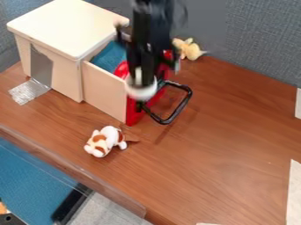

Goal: Put the white mushroom on the top drawer

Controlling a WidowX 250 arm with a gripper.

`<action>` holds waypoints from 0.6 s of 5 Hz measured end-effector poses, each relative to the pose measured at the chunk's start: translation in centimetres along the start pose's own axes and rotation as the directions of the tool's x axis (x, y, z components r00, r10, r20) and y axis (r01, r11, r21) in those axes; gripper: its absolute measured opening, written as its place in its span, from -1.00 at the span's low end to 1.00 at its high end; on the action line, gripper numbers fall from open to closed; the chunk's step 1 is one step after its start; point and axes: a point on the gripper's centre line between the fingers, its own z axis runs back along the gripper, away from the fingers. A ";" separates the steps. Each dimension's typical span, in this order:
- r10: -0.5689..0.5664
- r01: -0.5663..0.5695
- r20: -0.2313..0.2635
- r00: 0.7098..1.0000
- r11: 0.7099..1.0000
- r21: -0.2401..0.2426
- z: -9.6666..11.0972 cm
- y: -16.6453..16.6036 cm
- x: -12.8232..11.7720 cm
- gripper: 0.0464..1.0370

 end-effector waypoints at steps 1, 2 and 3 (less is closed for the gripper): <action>0.166 -0.167 0.053 0.985 0.986 0.003 1.9 5.6 2.0 -0.66; 0.231 -0.232 0.094 0.968 0.973 0.005 3.2 7.9 3.3 -0.66; 0.304 -0.309 0.104 0.947 0.950 0.039 3.4 10.9 3.7 -0.66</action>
